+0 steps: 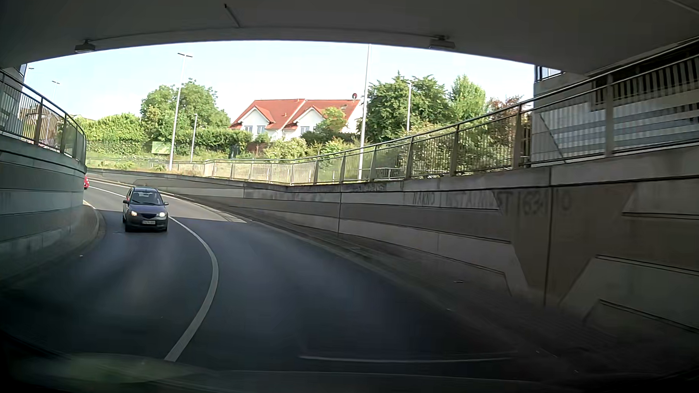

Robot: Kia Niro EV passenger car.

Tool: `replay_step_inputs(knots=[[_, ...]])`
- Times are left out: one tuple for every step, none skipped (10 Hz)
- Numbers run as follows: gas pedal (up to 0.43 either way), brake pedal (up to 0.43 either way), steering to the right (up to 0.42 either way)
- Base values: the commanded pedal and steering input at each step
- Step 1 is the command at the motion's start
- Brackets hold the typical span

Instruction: Follow the waypoints while adhering to traffic rules and regulations

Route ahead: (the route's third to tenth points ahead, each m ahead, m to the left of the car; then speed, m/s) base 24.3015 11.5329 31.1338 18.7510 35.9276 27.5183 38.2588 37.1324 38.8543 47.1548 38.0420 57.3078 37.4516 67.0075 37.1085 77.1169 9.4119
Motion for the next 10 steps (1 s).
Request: replay_step_inputs(knots=[[0.000, 0.012, -0.118], [0.000, 0.012, -0.117], [0.000, 0.012, -0.117], [0.000, 0.012, -0.116], [0.000, 0.012, -0.116], [0.000, 0.012, -0.117], [0.000, 0.012, -0.118], [0.000, 0.012, -0.118], [0.008, 0.012, -0.118], [0.008, 0.012, -0.118]])
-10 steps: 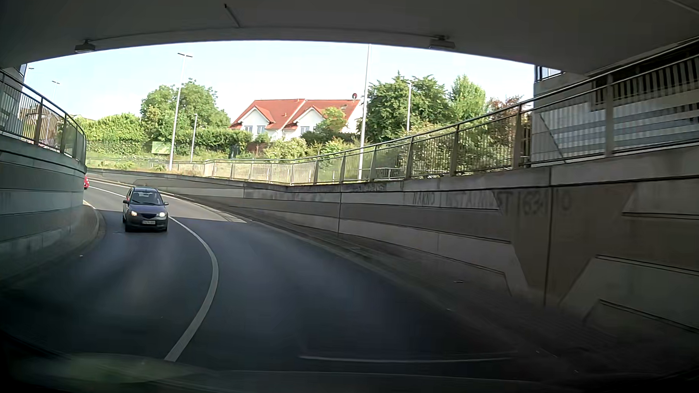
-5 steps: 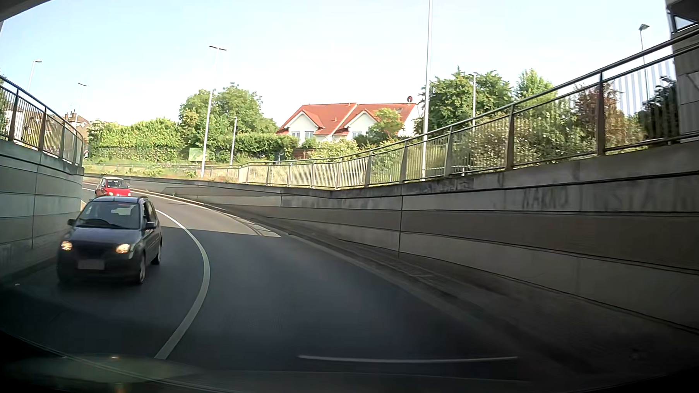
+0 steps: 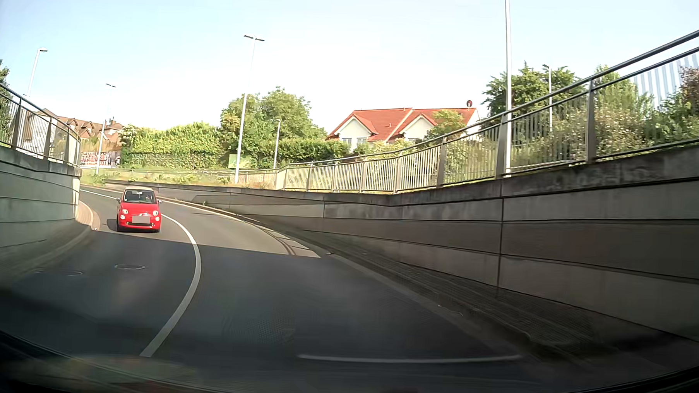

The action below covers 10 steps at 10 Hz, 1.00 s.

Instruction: Follow the waypoints while adhering to traffic rules and regulations

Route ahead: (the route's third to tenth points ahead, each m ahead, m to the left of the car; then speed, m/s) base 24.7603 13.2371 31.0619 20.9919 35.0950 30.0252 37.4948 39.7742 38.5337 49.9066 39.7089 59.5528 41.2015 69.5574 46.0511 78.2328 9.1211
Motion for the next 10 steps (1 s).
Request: replay_step_inputs(knots=[[0.008, 0.012, -0.118], [0.008, 0.012, -0.118], [0.008, 0.012, -0.118], [0.008, 0.012, -0.118], [0.020, 0.012, -0.118], [0.020, 0.012, -0.118], [0.028, 0.012, -0.118], [0.039, 0.012, -0.118], [0.047, 0.012, -0.117], [0.047, 0.012, -0.117]])
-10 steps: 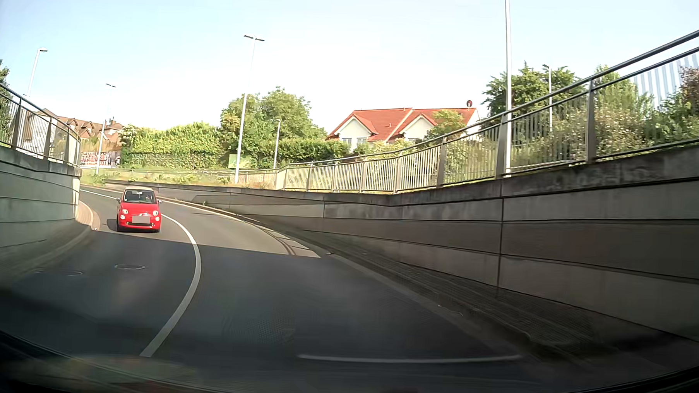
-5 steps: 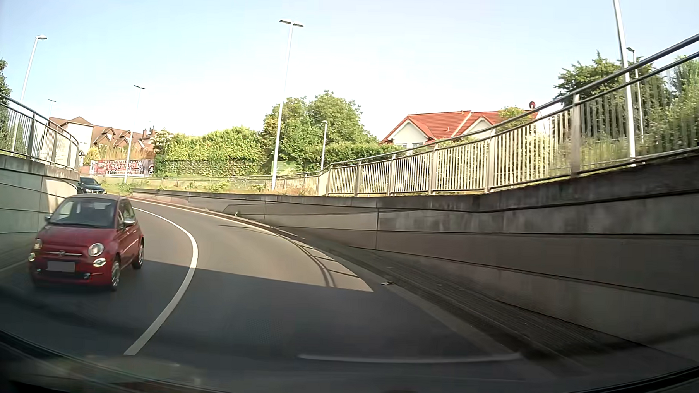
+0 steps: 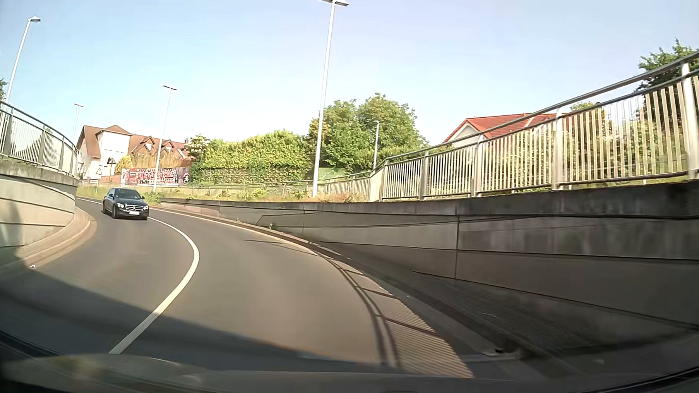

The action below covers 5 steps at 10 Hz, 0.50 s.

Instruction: Follow the waypoints while adhering to traffic rules and regulations

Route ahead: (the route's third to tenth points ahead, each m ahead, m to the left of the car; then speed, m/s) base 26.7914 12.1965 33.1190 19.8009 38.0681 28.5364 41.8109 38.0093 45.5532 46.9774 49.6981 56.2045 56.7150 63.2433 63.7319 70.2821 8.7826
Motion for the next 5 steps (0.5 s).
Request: replay_step_inputs(knots=[[0.047, 0.012, -0.118], [0.067, 0.012, -0.117], [0.067, 0.012, -0.116], [0.079, 0.012, -0.115], [0.087, 0.012, -0.114]])
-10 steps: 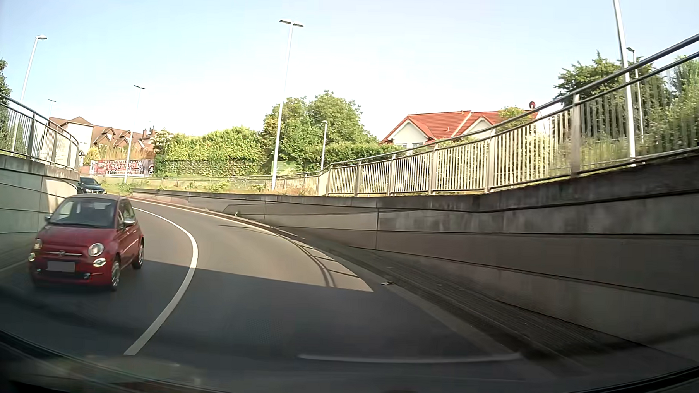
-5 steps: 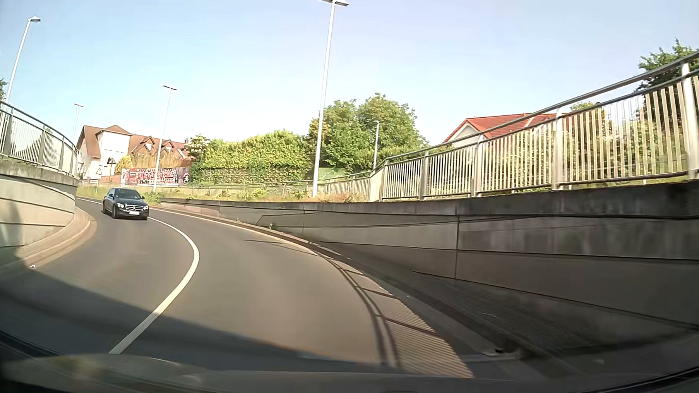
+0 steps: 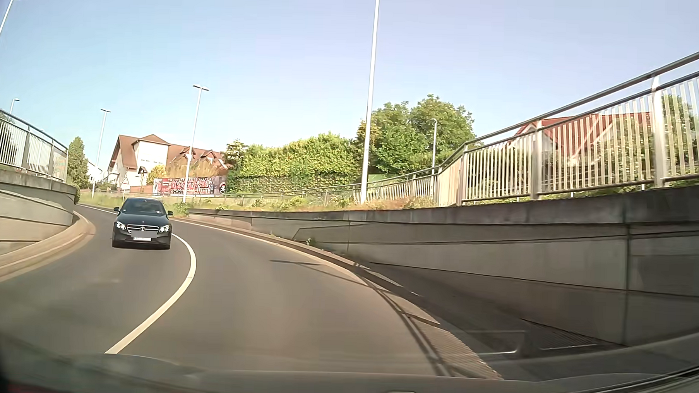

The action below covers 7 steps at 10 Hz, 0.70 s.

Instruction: Follow the waypoints while adhering to traffic rules and regulations

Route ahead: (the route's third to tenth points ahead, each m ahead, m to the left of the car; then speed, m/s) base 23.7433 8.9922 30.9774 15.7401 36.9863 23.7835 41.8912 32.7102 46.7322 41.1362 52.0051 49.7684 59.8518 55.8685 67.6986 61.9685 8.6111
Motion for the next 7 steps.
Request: replay_step_inputs(knots=[[0.087, 0.012, -0.112], [0.087, 0.012, -0.111], [0.098, 0.012, -0.111], [0.098, 0.012, -0.111], [0.098, 0.012, -0.112], [0.098, 0.012, -0.114], [0.110, 0.012, -0.116]])
